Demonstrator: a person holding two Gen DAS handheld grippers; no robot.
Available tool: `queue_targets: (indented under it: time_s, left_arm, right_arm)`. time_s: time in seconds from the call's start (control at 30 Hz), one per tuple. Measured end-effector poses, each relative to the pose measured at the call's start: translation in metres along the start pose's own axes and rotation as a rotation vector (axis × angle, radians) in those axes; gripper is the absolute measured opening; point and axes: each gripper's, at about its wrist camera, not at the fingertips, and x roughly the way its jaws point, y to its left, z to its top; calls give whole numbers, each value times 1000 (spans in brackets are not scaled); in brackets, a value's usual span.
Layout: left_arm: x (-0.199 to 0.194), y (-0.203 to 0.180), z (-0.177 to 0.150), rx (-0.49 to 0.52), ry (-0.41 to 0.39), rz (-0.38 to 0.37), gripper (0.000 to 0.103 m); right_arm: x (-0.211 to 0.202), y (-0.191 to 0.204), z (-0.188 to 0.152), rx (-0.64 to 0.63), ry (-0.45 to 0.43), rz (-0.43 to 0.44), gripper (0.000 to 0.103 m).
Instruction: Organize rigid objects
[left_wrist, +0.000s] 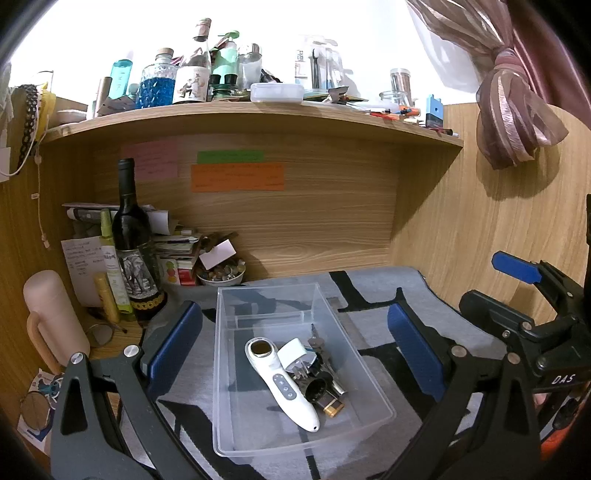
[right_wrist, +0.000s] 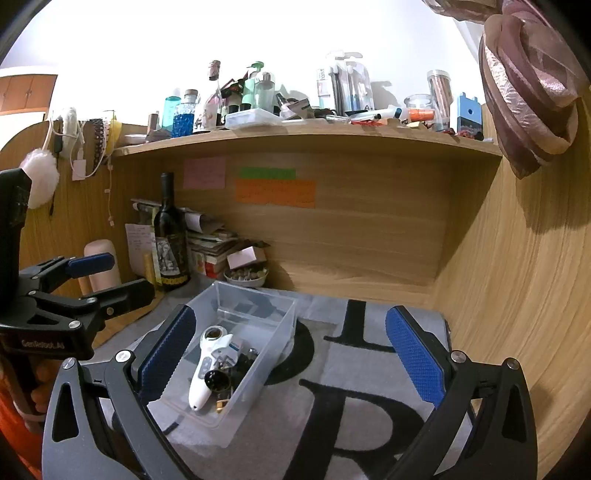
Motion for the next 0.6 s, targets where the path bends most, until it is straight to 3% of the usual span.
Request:
queue_targets:
  time_s: [0.6]
  left_arm:
    - [-3, -3, -2, 4, -9, -23, 102]
  right_arm:
    - [2, -1, 0, -5, -7, -1, 103]
